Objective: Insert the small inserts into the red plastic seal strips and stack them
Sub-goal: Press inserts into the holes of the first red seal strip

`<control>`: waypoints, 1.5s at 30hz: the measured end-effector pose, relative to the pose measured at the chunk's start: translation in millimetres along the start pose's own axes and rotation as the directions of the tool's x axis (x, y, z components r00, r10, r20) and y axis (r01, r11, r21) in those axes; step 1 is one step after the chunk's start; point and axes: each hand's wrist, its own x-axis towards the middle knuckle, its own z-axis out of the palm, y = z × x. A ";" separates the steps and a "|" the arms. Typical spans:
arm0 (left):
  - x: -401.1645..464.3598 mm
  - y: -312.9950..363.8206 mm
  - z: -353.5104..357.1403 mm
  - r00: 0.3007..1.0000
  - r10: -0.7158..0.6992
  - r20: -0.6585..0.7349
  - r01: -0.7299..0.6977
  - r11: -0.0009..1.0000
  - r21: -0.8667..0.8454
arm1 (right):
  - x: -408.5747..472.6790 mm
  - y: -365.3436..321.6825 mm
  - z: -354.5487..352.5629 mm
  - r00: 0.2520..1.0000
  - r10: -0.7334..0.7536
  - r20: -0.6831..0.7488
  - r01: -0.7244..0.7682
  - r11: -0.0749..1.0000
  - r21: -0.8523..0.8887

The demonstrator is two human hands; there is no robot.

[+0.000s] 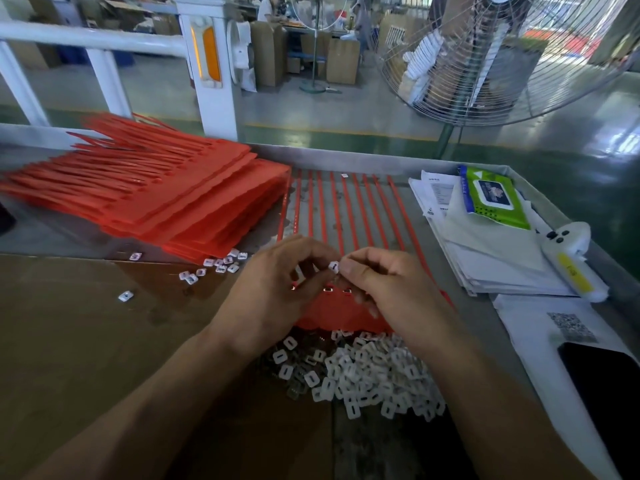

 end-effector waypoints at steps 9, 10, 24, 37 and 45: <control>-3.5 3.2 0.0 0.998 -0.037 -0.046 0.036 0.999 -0.034 | -1.1 4.4 4.0 0.999 -0.015 -0.033 0.018 0.996 0.085; -3.7 3.5 0.1 0.998 -0.040 -0.054 0.038 0.999 -0.030 | -1.0 4.7 4.5 0.999 -0.018 -0.030 0.021 0.995 0.093; 5.1 -29.2 -47.7 0.927 -0.322 0.195 0.275 0.933 0.234 | -9.1 0.9 -4.3 0.990 -0.074 -0.120 0.045 0.974 -0.222; 6.5 -43.9 -52.7 0.871 -0.408 0.272 0.356 0.908 0.221 | -19.1 1.0 -12.9 0.991 -0.116 0.067 0.134 0.832 -0.538; 5.4 -45.2 -52.0 0.885 -0.407 0.227 0.366 0.908 0.203 | -27.0 -3.8 -22.8 0.977 -0.058 0.204 0.159 0.834 -0.528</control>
